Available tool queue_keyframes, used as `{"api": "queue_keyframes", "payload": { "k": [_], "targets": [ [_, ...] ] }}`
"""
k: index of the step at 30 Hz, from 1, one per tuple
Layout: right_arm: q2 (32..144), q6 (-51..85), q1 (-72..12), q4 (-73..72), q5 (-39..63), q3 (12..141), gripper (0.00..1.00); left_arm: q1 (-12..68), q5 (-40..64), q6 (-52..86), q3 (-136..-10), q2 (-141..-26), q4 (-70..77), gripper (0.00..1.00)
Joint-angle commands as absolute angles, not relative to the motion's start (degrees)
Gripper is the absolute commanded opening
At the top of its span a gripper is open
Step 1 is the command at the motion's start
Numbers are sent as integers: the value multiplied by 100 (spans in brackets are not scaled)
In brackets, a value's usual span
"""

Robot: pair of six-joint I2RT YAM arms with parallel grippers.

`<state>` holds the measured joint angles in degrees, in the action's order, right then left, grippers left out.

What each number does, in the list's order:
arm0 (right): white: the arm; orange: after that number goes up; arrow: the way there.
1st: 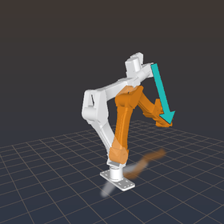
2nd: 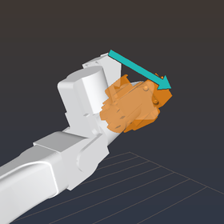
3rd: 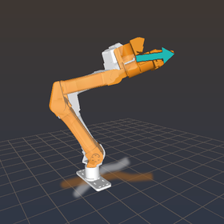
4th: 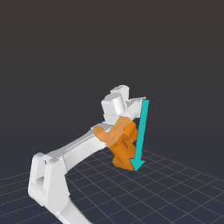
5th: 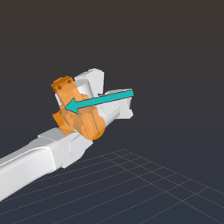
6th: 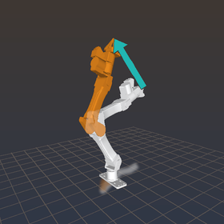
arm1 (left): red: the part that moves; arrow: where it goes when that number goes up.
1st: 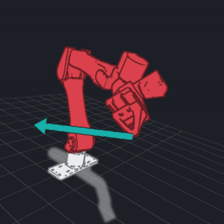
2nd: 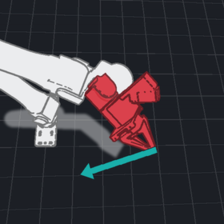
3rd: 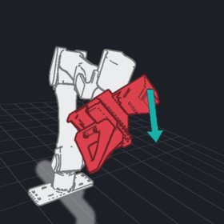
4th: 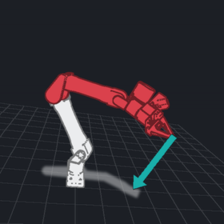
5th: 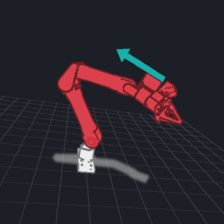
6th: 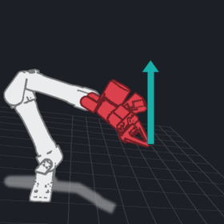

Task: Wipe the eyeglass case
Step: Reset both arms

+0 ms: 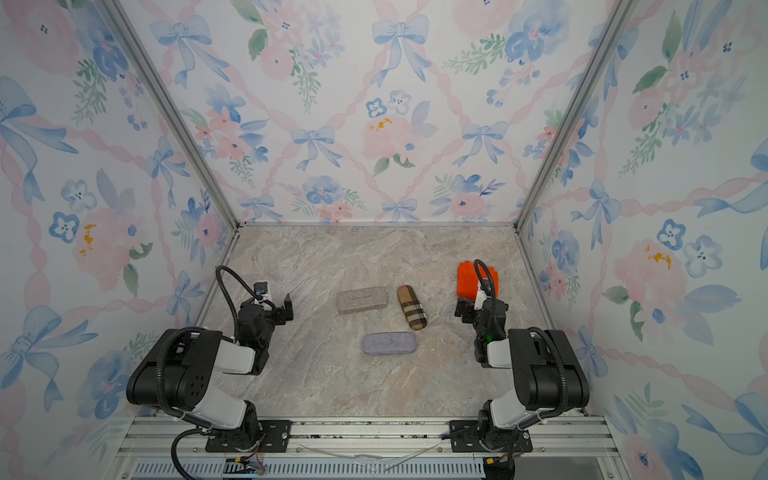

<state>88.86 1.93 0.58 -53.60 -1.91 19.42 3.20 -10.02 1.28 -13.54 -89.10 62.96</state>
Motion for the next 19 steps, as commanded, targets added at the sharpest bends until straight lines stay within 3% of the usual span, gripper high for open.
{"api": "queue_keyframes", "payload": {
  "k": [1, 19],
  "targets": [
    [8816, 72, -68, -4990, -141, 2293, 96, 264, -864, 180, -1461, -8928, 6654, 98],
    [8826, -72, -287, -4992, -527, 2295, 96, 264, -869, 176, -1477, -8860, 6532, 98]
  ]
}}
